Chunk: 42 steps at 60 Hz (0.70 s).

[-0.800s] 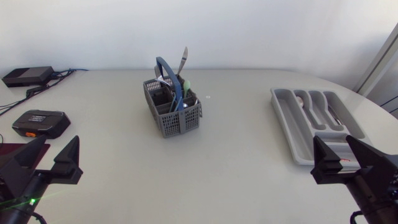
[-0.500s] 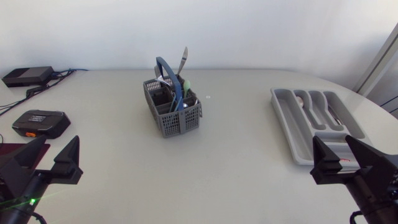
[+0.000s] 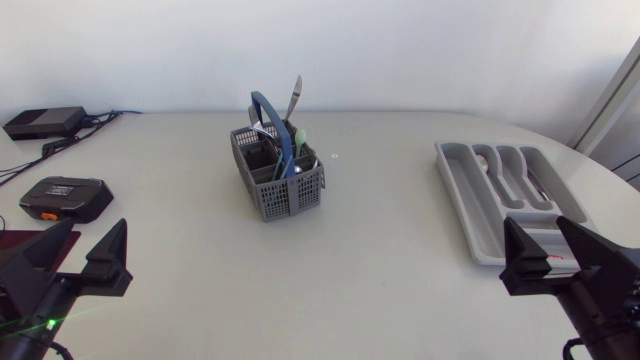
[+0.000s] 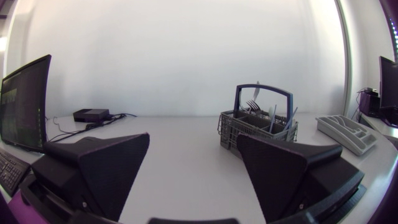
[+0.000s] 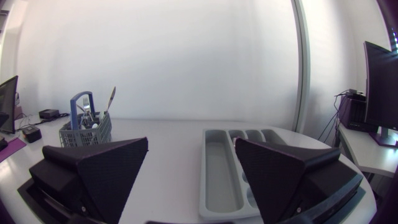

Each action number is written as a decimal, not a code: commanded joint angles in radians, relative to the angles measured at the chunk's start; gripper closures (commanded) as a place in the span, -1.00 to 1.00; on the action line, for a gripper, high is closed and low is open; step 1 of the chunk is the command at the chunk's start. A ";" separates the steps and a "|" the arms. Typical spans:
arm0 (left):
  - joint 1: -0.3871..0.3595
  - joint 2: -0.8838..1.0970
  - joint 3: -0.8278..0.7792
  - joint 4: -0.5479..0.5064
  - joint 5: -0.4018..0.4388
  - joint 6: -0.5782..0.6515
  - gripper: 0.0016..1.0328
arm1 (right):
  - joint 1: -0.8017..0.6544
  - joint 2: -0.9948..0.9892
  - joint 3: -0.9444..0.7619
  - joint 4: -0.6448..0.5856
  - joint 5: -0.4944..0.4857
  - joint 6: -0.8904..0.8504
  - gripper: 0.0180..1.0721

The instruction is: Unload the cutlery basket into the drawer organizer.

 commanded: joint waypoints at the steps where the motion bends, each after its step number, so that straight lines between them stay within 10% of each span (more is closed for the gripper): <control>1: -0.005 -0.004 0.035 -0.031 0.004 -0.012 -0.91 | 0.005 0.038 0.021 0.041 0.005 -0.001 -0.92; 42: -0.092 0.589 0.379 -0.084 -0.012 -0.022 -0.77 | 0.309 0.762 0.392 0.131 0.160 0.027 -0.92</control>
